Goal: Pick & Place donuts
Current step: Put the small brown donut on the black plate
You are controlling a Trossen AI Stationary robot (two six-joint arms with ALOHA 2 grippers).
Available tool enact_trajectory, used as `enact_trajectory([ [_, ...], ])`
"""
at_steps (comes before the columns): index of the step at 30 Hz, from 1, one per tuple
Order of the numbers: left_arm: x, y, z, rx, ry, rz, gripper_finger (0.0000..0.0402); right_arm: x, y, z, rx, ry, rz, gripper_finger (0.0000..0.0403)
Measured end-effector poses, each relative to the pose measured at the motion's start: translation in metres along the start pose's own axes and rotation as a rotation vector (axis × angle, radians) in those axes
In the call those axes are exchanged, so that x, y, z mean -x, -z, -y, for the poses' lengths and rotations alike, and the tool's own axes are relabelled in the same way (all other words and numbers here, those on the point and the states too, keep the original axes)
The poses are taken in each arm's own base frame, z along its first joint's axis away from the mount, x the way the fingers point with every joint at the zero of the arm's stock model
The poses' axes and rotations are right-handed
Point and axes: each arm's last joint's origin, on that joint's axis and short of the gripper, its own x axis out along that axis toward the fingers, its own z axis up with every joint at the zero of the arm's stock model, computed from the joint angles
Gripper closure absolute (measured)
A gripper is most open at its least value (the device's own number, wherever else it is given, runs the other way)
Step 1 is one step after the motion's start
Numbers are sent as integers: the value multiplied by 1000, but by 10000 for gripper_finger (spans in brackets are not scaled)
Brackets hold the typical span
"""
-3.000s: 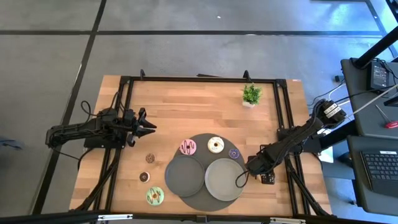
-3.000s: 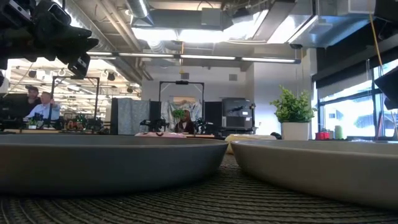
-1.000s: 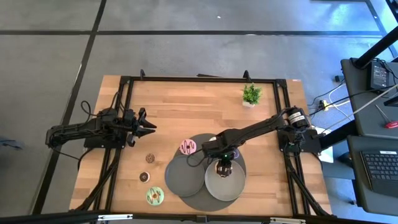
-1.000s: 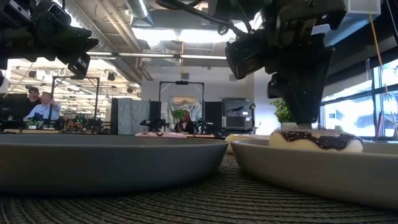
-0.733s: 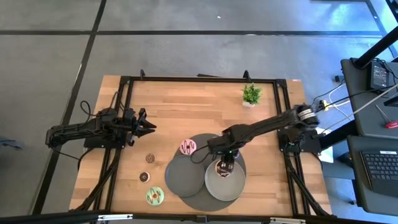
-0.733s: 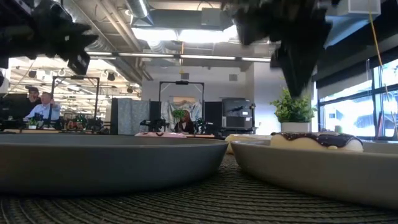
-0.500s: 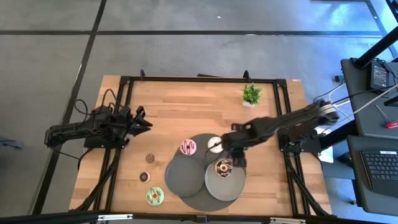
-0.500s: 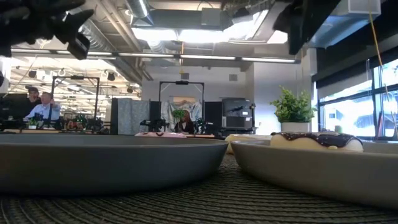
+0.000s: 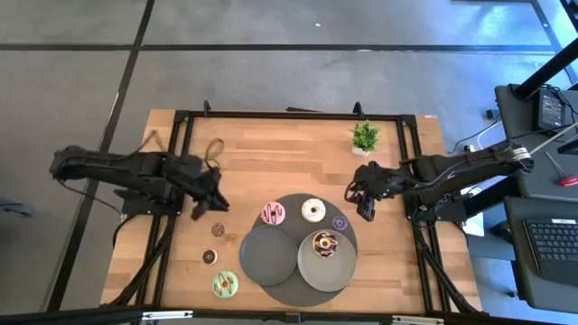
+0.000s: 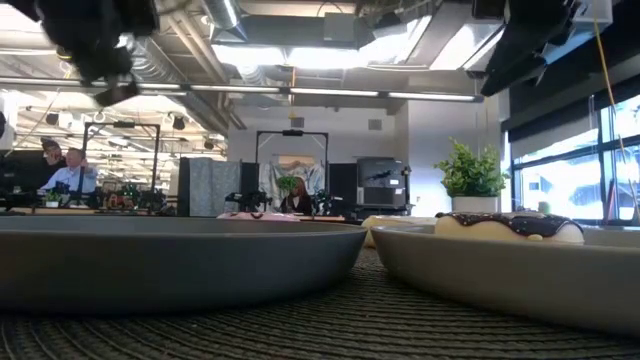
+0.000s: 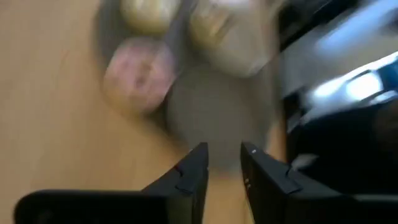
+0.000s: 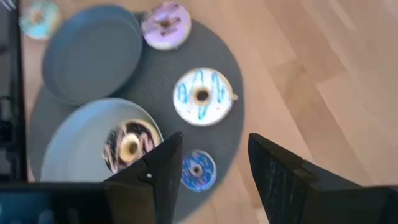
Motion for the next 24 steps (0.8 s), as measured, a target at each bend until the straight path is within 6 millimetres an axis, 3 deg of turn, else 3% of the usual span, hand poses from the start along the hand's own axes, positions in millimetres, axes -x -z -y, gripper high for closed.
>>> enact_trajectory([
  [5, -23, 8, 1, 307, -174, -214, 313, -12, 8, 1, -5, -78, 54, 220],
  [12, -53, 20, -1, 528, -296, -289, 313, -21, 12, 1, 48, -106, 48, 220],
  [24, -83, 29, -11, 518, -477, -376, 313, -21, 11, 0, 128, -110, 61, 220],
])
